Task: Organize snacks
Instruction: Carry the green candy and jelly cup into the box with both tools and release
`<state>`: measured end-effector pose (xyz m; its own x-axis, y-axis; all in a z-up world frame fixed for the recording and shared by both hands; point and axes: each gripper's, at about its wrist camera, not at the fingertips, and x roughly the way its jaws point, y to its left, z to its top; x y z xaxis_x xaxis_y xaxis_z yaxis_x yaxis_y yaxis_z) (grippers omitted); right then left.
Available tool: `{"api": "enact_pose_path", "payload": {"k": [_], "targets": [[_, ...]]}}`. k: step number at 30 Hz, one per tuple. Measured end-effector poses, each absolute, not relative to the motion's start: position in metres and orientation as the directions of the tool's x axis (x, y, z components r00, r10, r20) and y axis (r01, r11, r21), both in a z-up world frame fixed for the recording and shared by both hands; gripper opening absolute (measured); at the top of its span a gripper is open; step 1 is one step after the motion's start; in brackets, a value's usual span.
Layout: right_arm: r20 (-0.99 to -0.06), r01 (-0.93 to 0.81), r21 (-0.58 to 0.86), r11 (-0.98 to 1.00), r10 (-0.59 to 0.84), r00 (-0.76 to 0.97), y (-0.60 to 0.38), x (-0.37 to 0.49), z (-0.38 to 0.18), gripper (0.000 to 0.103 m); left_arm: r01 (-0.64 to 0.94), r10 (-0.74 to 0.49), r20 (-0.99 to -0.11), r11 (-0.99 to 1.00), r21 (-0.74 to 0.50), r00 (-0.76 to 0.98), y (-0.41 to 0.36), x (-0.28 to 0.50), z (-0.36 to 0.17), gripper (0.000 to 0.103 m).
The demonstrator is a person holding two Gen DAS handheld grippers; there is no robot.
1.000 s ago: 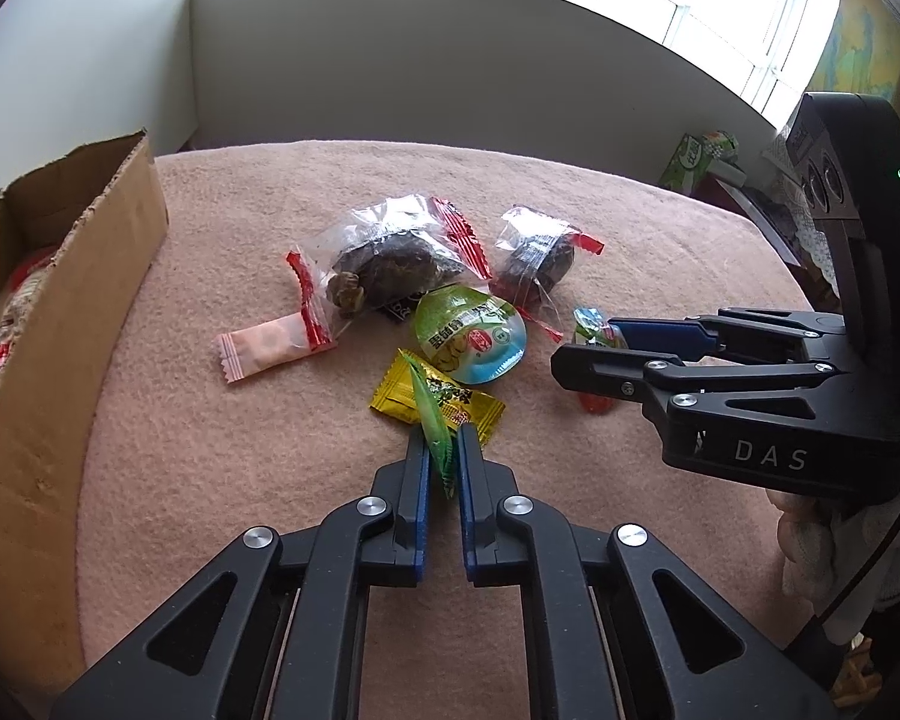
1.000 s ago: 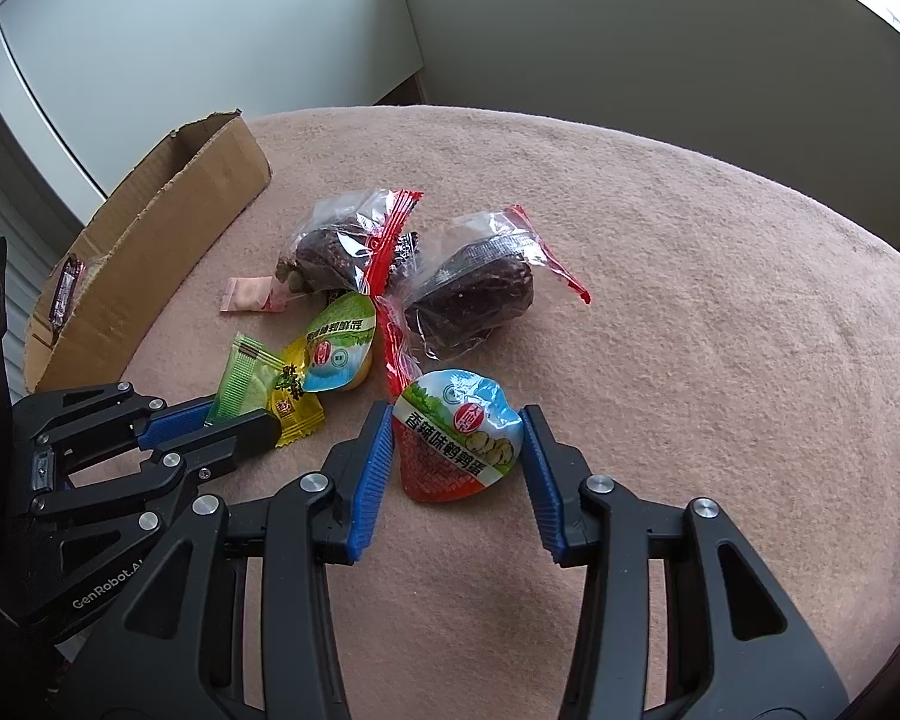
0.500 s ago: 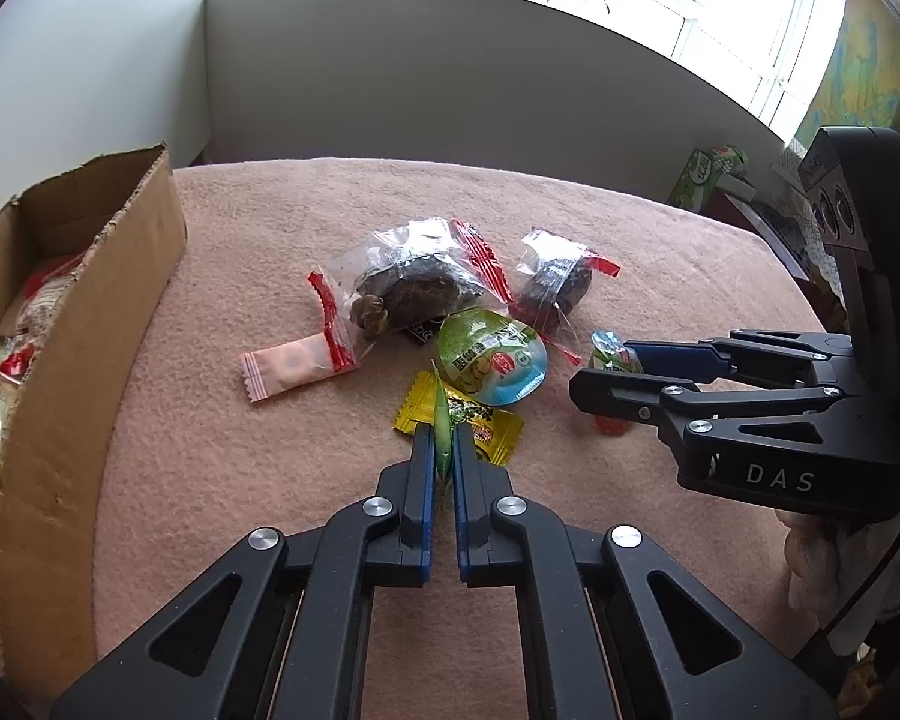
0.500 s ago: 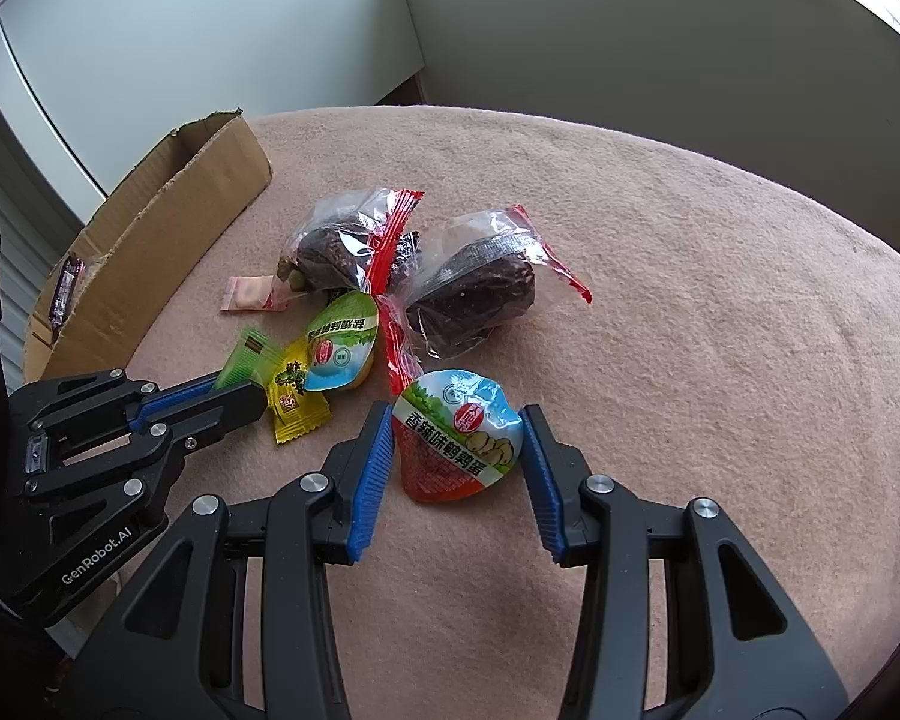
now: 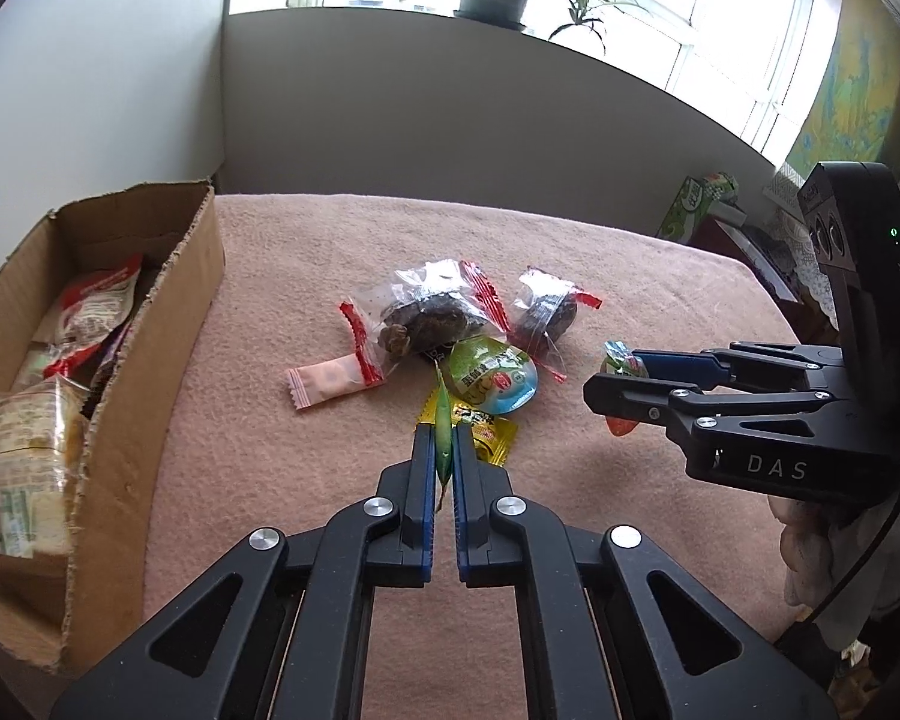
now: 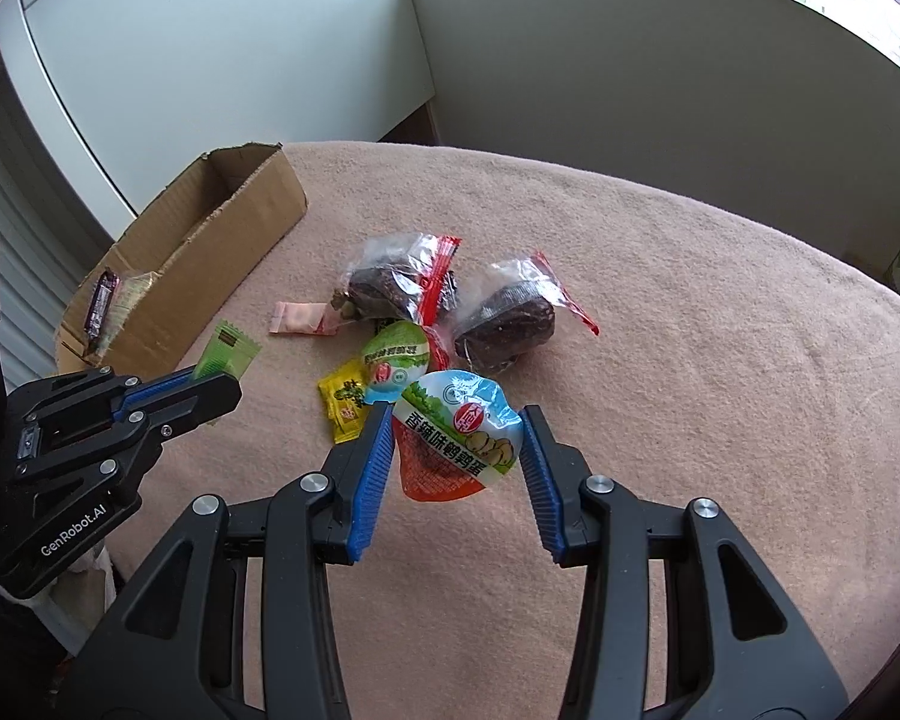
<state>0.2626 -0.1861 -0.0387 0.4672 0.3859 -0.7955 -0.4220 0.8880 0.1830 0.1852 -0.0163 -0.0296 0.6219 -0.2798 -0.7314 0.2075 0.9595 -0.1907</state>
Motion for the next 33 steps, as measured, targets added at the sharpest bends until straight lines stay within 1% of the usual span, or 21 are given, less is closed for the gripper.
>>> {"api": "enact_pose_path", "payload": {"k": [8,17,24,33], "targets": [[-0.755,-0.476,0.176,0.862,0.428,0.497,-0.147,0.257,0.002,0.044,0.171,-0.258,-0.698,0.966,-0.194,0.668,0.023,0.172,-0.003,0.004],[-0.729,-0.557,0.187,0.809,0.495,0.474,-0.073,0.263,0.031,0.044,0.068,-0.171,-0.677,0.982,-0.175,0.716,0.082,0.167,0.01,0.004],[-0.724,-0.587,0.231,0.776,0.54,0.429,-0.021,0.275,0.036,0.044,-0.013,-0.112,-0.675,0.984,-0.177,0.729,0.126,0.17,0.012,0.004],[-0.748,-0.604,0.23,0.763,0.536,0.392,0.019,0.283,0.03,0.044,-0.057,-0.11,-0.671,0.974,-0.221,0.733,0.154,0.176,0.005,0.004]]}}
